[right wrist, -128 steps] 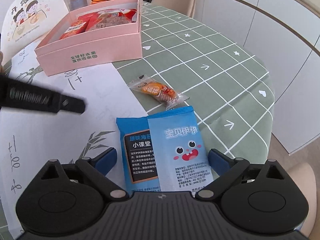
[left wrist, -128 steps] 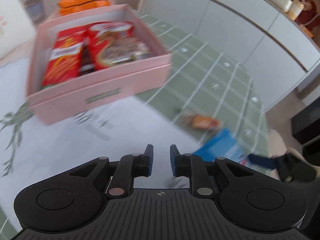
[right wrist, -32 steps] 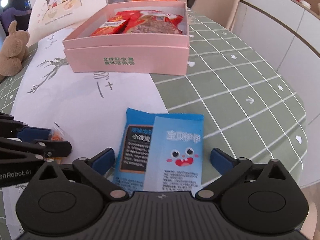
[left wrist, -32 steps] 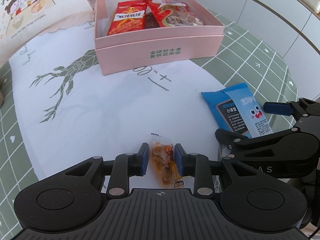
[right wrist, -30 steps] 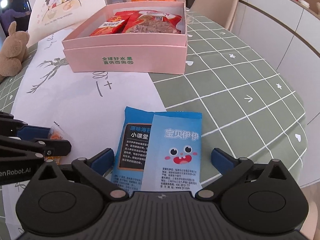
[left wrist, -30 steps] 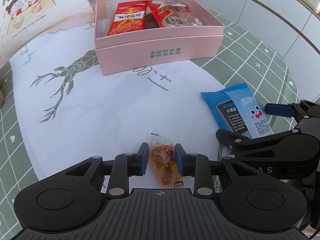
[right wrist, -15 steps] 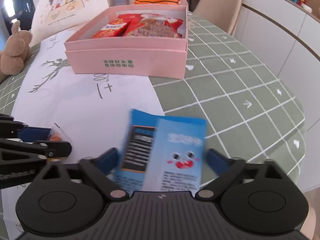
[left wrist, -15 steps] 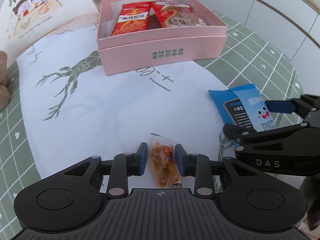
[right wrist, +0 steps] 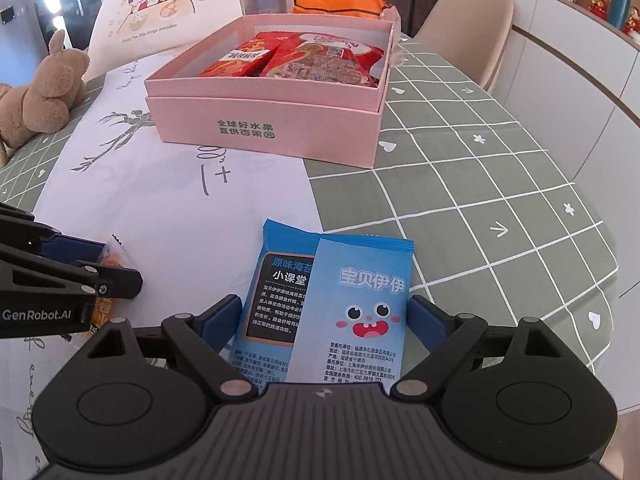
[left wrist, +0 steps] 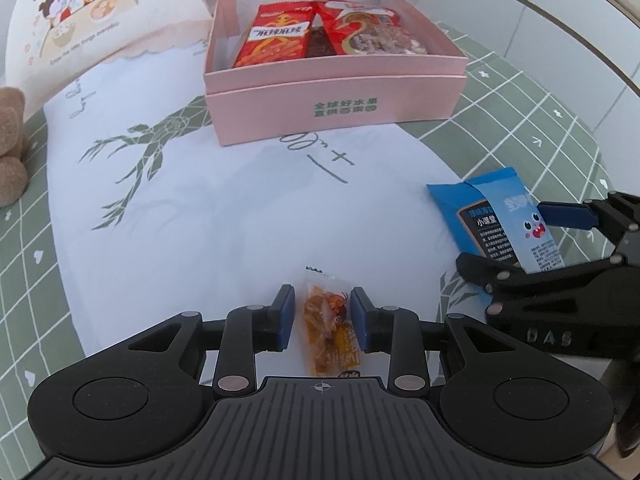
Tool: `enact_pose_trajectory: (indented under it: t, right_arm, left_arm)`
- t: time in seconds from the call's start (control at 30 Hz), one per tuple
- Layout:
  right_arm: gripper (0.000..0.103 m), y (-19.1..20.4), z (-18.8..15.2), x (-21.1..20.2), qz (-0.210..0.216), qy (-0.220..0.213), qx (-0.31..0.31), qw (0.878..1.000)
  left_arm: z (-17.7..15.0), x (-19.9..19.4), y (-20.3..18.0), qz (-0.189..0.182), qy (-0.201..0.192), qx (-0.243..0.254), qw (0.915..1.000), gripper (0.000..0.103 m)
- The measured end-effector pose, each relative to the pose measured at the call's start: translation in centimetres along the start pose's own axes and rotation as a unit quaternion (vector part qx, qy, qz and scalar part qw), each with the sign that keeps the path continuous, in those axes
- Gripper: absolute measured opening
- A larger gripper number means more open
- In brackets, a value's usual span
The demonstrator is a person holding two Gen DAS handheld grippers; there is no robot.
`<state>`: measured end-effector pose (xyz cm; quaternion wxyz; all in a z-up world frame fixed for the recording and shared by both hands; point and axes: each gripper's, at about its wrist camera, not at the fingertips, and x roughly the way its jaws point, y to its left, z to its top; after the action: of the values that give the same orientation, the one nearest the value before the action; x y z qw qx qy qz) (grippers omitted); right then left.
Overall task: Organize snacks
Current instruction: 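Carry the orange sausage packet into the pink box with the left tool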
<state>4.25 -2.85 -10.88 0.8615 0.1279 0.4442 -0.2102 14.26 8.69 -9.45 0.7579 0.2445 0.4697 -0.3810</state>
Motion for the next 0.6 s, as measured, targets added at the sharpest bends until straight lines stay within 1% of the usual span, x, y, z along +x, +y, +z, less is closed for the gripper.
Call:
enact_pose_trajectory:
  t: [0.1, 0.17, 0.23, 0.33, 0.4, 0.47, 0.53, 0.6]
  right_arm:
    - [0.079, -0.3, 0.1, -0.6, 0.002, 0.011, 0.013, 1.000]
    - [0.079, -0.8, -0.1, -1.3, -0.001, 0.027, 0.041, 0.999]
    - [0.078, -1.4, -0.3, -2.4, -0.001, 0.035, 0.061, 0.998]
    - [0.078, -1.6, -0.1, -4.2, -0.024, 0.037, 0.044, 0.998]
    - [0.078, -1.9, 0.3, -5.2, -0.041, 0.032, 0.035, 0.998]
    - [0.078, -2.2, 0.8, -5.8, -0.051, 0.021, 0.028, 0.998]
    - [0.078, -2.8, 1.3, -6.1, -0.065, 0.010, 0.025, 0.997]
    - [0.079, -3.6, 1.9, -6.0, -0.062, 0.003, 0.031, 0.998]
  left_arm:
    - [-0.5, -0.2, 0.4, -0.011, -0.012, 0.011, 0.9998, 0.034]
    - [-0.7, -0.4, 0.8, -0.022, -0.014, 0.004, 0.9997, 0.033]
    - [-1.1, -0.6, 1.1, -0.032, -0.024, 0.001, 0.9992, 0.033]
    - [-1.8, -0.8, 1.1, -0.041, -0.040, 0.000, 0.9984, 0.031]
    - [-1.6, -0.7, 0.8, -0.069, -0.043, -0.003, 0.9967, 0.029]
    - [-0.7, -1.1, 0.4, -0.081, -0.054, -0.011, 0.9951, 0.027]
    - [0.9, -1.6, 0.1, -0.090, -0.064, -0.019, 0.9937, 0.027]
    - [3.2, -2.2, -0.4, -0.090, -0.076, -0.018, 0.9929, 0.027]
